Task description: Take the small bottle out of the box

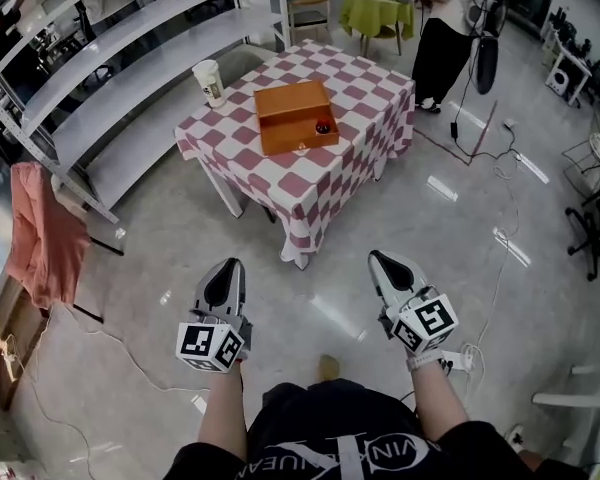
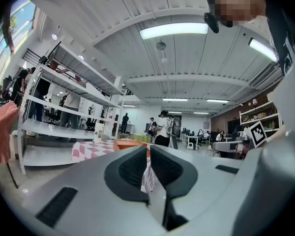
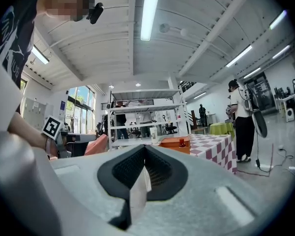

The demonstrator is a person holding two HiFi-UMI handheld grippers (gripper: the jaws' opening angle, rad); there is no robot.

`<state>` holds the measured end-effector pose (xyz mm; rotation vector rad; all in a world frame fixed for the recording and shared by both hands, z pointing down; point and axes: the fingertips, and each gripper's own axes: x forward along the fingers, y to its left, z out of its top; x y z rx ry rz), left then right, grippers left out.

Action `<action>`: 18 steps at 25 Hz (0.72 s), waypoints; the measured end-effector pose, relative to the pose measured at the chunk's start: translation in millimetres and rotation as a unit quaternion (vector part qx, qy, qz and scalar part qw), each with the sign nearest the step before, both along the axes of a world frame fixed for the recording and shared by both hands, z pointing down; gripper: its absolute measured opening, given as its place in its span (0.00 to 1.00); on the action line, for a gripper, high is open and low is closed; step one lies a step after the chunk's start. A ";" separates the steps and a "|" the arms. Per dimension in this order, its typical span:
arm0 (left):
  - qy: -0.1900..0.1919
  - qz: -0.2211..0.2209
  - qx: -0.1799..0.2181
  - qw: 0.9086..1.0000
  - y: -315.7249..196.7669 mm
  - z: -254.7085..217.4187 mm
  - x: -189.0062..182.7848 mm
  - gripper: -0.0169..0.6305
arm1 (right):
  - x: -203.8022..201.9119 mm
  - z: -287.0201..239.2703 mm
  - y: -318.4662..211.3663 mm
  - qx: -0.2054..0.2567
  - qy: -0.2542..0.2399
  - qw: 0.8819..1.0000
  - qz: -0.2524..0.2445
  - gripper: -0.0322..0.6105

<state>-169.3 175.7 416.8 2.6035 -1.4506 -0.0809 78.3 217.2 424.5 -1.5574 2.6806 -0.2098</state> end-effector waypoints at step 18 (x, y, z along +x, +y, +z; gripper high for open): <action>0.005 0.021 -0.018 1.000 -123.1 17.1 48.1 0.07 | 24.6 9.4 -123.2 -0.015 -0.010 1.000 -0.013 0.06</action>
